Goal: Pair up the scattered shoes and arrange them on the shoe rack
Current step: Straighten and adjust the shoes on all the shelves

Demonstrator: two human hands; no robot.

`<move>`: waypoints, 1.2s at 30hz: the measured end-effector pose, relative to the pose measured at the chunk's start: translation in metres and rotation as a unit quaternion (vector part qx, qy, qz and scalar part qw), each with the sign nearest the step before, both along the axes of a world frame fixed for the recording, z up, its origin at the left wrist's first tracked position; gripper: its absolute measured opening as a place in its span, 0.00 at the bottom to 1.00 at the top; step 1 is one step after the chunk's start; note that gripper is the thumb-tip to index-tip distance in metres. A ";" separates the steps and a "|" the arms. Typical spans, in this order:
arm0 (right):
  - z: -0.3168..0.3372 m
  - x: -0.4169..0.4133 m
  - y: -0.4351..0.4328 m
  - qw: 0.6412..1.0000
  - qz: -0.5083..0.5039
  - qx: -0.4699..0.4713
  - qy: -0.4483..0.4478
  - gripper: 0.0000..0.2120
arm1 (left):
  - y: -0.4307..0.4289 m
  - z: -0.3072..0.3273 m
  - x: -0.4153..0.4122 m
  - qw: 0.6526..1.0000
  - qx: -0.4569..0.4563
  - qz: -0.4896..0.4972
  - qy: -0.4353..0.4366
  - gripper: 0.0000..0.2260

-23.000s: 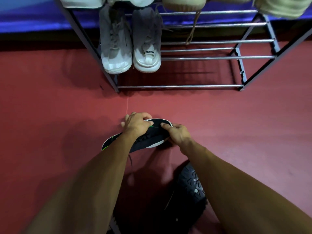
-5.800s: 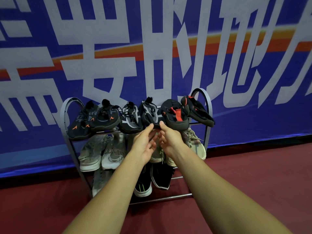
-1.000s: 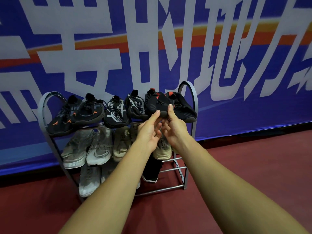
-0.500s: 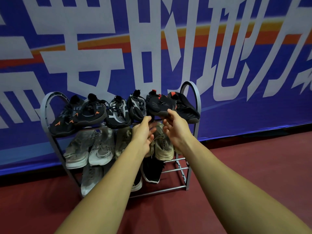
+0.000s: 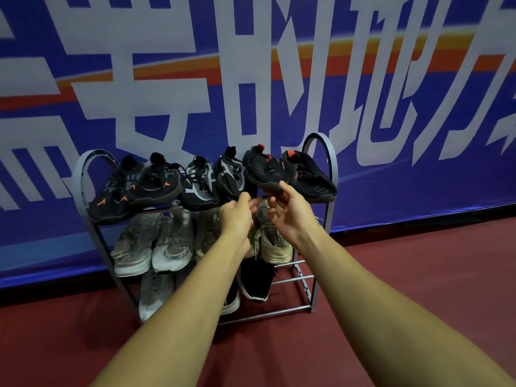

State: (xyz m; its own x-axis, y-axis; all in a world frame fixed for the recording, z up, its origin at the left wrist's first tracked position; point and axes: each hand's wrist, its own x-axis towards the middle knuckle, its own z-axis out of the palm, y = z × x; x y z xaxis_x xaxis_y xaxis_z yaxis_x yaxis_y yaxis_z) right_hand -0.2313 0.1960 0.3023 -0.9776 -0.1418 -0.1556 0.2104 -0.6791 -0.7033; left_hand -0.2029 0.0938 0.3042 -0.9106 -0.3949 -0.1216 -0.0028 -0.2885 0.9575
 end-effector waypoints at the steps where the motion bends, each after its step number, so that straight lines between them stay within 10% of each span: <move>1: 0.000 -0.001 -0.001 1.000 -0.010 0.012 -0.003 0.08 | -0.001 -0.002 0.000 1.000 -0.003 -0.003 -0.006 0.07; 36: -0.083 0.014 0.034 0.939 -0.005 0.318 -0.128 0.11 | -0.017 -0.078 0.018 0.936 -0.111 -0.231 -0.241 0.22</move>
State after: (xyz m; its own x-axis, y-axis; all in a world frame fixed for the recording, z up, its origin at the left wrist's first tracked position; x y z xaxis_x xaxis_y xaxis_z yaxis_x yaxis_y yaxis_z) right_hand -0.2172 0.2295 0.2195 -0.8972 0.0679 -0.4363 0.4242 -0.1420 -0.8944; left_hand -0.1844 0.0769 0.2261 -0.8507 -0.0362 -0.5244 -0.5257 0.0556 0.8489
